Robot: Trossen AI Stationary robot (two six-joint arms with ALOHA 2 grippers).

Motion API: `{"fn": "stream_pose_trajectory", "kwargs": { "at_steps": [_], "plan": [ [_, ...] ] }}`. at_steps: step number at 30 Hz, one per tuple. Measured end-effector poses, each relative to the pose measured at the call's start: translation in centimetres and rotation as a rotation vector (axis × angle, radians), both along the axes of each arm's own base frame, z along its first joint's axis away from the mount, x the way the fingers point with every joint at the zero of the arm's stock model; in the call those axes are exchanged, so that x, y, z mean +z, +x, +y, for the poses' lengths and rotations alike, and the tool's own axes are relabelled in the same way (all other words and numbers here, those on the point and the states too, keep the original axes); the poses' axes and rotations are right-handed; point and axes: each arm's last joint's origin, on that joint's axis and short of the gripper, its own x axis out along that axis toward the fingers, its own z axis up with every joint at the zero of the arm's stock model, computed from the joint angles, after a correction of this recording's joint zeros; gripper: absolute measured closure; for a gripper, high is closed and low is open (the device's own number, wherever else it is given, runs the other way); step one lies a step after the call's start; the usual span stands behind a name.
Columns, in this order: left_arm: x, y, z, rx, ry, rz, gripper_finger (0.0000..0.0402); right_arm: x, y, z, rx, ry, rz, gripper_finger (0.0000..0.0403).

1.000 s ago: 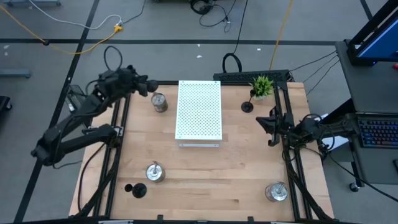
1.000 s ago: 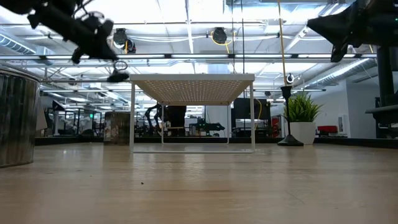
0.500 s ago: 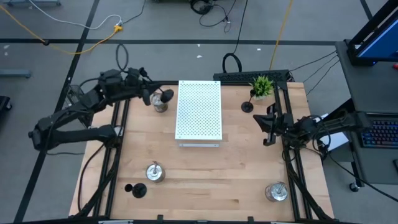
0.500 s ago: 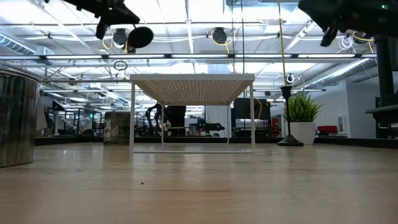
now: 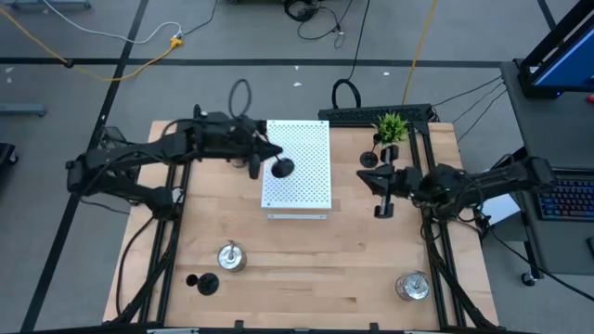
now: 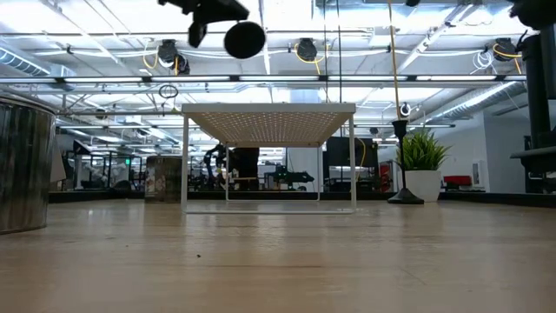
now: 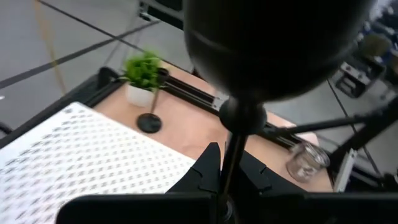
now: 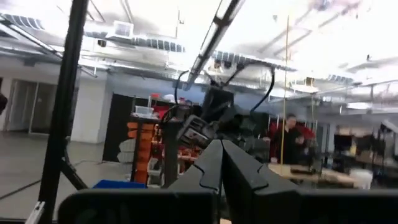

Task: Pick & Place candle stick holders
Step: Put the top left black candle holder on the shelf

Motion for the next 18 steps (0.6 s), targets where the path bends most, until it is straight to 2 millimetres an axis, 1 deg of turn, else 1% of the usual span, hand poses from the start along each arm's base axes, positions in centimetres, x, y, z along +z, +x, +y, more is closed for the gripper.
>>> {"fn": "stream_pose_trajectory", "kwargs": {
  "at_steps": [5, 10, 14, 18],
  "plan": [
    [0.9, 2.9, -1.1, -0.081, 0.057, 0.035, 0.039, 0.2, 2.7, -0.9, -0.029, 0.055, 0.141, 0.0403],
    [1.8, 4.9, -2.0, -0.14, 0.108, 0.072, 0.039, 1.0, 5.0, -1.6, -0.051, 0.098, 0.242, 0.0395],
    [2.1, 6.0, -2.5, -0.159, 0.15, 0.108, 0.039, 1.9, 6.5, -1.9, -0.067, 0.098, 0.292, 0.0367],
    [1.7, 6.7, -2.7, -0.176, 0.174, 0.143, 0.039, 2.5, 7.6, -2.2, -0.08, 0.097, 0.336, 0.0322]
  ]
}}
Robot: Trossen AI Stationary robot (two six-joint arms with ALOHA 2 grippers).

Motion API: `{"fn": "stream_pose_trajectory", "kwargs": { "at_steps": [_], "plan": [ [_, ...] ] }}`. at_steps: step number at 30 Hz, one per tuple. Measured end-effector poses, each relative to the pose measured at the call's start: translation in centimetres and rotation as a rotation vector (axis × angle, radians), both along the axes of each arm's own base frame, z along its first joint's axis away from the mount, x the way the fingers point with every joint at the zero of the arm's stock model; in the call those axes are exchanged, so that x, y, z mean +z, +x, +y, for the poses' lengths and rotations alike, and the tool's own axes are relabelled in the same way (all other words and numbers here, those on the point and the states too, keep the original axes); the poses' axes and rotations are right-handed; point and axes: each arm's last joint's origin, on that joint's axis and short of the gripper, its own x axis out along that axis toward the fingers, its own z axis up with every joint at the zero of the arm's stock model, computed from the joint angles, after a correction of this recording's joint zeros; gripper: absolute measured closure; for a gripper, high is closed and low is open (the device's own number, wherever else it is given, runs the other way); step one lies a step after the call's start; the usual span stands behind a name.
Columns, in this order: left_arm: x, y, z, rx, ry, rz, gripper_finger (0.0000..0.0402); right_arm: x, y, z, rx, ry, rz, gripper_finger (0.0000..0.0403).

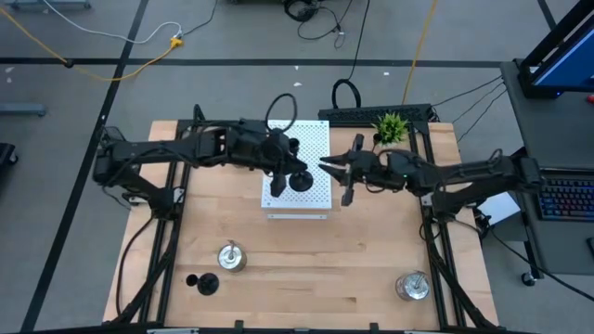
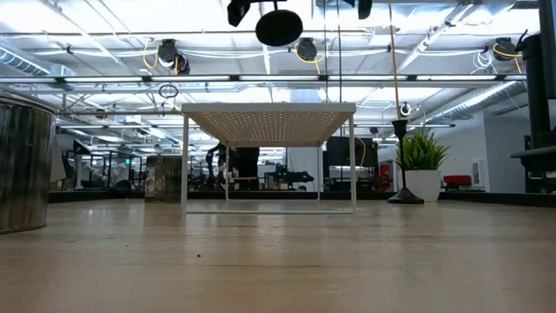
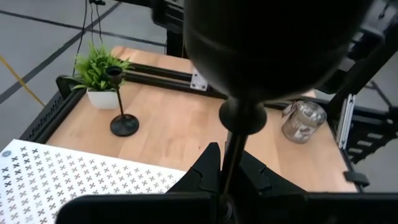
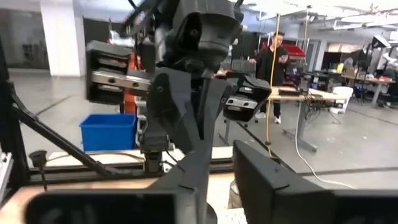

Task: Pick & Place candle stick holders
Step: Put the top left black candle holder on the shelf

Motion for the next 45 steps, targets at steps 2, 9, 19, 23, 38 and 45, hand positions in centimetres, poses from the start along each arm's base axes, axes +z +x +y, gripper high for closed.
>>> {"fn": "stream_pose_trajectory", "kwargs": {
  "at_steps": [2, 9, 19, 23, 38, 45],
  "plan": [
    [-0.2, 0.1, 0.0, -0.007, 0.013, 0.013, 0.039, 0.3, 0.5, -0.1, -0.006, 0.0, 0.01, 0.0296],
    [-0.1, 0.1, -0.2, -0.018, 0.026, 0.007, 0.039, 0.3, 1.6, -0.2, -0.006, 0.0, 0.013, 0.0217],
    [-1.3, 1.5, -0.9, -0.046, 0.032, 0.025, 0.039, 0.5, 3.1, -0.9, 0.072, 0.048, 0.008, 0.0187],
    [-1.9, 2.2, -0.8, -0.05, 0.036, 0.029, 0.039, 0.4, 3.3, -1.5, 0.123, 0.104, -0.007, 0.0191],
    [-1.8, 2.3, -0.6, -0.057, 0.029, 0.009, 0.039, 0.3, 3.2, -2.2, 0.104, 0.141, -0.005, 0.0193],
    [-1.6, 2.4, -0.6, -0.063, 0.03, -0.019, 0.0391, 0.3, 3.2, -2.2, 0.105, 0.141, -0.005, 0.0211]
  ]
}}
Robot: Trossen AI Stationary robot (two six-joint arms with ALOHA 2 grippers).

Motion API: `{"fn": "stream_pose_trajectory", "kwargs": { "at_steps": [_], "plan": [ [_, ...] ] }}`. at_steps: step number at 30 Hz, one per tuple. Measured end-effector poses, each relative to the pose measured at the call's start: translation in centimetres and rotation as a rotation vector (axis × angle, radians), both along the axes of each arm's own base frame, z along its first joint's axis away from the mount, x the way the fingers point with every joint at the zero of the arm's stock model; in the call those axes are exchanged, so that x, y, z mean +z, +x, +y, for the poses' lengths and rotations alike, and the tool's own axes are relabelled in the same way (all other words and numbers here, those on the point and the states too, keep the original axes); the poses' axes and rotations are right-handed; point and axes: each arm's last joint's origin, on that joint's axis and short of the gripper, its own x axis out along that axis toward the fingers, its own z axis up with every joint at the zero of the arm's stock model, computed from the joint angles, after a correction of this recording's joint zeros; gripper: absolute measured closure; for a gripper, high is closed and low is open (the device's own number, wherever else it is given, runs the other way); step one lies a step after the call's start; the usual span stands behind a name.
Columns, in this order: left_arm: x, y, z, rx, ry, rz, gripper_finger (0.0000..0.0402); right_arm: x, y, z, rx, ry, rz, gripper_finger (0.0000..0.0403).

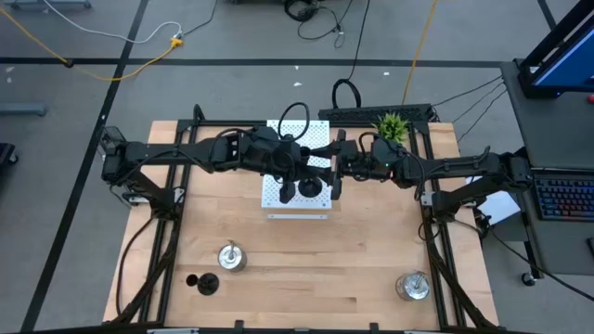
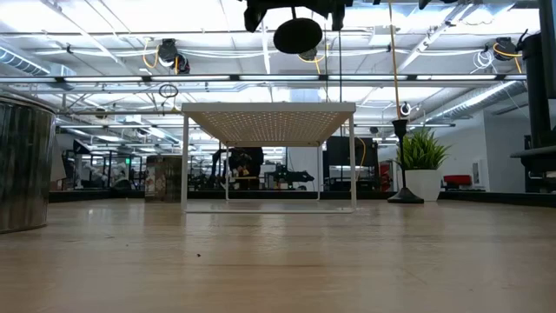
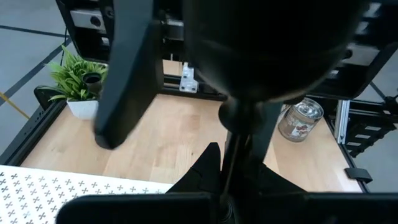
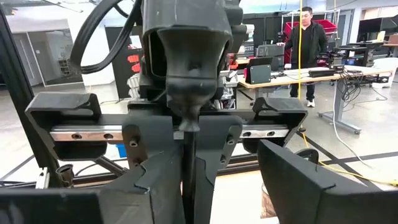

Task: Pick & Place candle stick holders
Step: Put the top left black candle holder on the shelf

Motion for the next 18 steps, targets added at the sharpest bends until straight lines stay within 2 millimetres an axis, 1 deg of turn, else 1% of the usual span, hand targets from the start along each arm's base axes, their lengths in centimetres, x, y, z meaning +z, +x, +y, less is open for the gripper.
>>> {"fn": "stream_pose_trajectory", "kwargs": {
  "at_steps": [7, 10, 12, 18],
  "plan": [
    [-0.26, 0.46, 0.04, -0.003, -0.004, -0.011, 0.0391, 0.03, 0.0, 0.02, 0.003, -0.001, -0.003, 0.0255],
    [-0.55, 0.97, 0.07, -0.007, -0.006, -0.019, 0.0391, 0.03, -0.01, 0.02, 0.003, 0.001, -0.002, 0.0269],
    [-0.83, 0.99, 0.05, -0.012, -0.01, -0.002, 0.0391, -0.13, 0.01, 0.02, 0.005, 0.017, 0.006, 0.0277],
    [-0.75, 0.96, 0.04, -0.019, -0.016, -0.006, 0.0391, -0.1, 0.0, 0.05, 0.009, 0.026, 0.004, 0.0311]
  ]
}}
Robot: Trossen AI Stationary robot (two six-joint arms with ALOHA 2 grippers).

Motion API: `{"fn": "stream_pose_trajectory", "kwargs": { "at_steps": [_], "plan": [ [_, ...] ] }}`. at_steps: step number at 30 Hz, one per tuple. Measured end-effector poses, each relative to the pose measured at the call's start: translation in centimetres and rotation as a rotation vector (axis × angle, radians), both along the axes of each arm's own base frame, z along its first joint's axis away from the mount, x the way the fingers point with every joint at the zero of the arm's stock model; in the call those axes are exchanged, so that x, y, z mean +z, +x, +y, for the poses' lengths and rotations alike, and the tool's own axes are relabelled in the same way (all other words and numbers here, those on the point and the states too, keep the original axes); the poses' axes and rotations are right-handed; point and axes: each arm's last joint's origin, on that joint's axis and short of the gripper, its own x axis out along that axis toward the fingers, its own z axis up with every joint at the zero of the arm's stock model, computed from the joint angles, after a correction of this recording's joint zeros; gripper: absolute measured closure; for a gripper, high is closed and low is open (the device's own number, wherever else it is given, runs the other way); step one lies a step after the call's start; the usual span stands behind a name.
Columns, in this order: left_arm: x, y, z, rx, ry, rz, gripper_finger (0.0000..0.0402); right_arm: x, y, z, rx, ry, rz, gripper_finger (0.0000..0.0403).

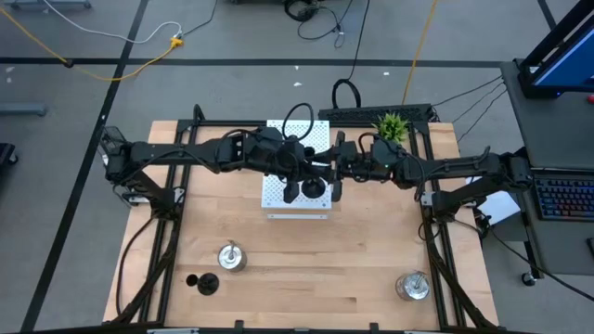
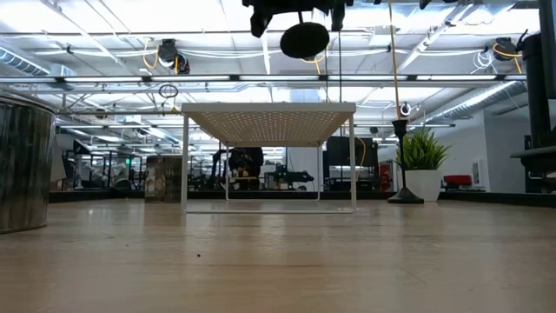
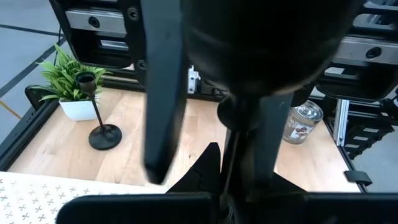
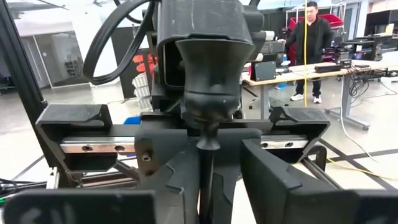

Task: Pick & Place candle stick holders
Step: Put the top left black candle holder on the shelf

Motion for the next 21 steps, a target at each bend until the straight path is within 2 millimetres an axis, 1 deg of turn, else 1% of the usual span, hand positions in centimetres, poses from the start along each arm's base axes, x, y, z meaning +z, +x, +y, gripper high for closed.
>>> {"fn": "stream_pose_trajectory", "kwargs": {
  "at_steps": [3, 7, 9, 13, 15, 21],
  "plan": [
    [0.0, 0.0, 0.0, 0.001, -0.003, -0.001, 0.0391, 0.0, 0.0, 0.0, 0.002, -0.001, -0.001, 0.0337],
    [0.0, 0.0, 0.0, 0.003, -0.003, 0.005, 0.0391, 0.0, 0.0, 0.0, 0.005, -0.003, 0.0, 0.0386],
    [-0.1, 0.0, 0.0, 0.006, -0.002, 0.007, 0.0391, 0.0, 0.0, 0.0, 0.004, -0.012, 0.001, 0.0392],
    [-0.1, -0.1, 0.4, 0.018, -0.001, 0.007, 0.0388, 0.0, 0.0, 0.0, -0.009, -0.019, 0.006, 0.0391],
    [-0.1, -0.1, 0.7, 0.026, -0.008, 0.012, 0.0373, -0.1, 0.0, 0.0, -0.013, -0.025, 0.017, 0.0395],
    [-0.2, -0.2, 1.1, 0.084, -0.021, 0.024, 0.0303, -0.4, 0.0, -0.2, -0.046, -0.033, 0.045, 0.0395]
  ]
}}
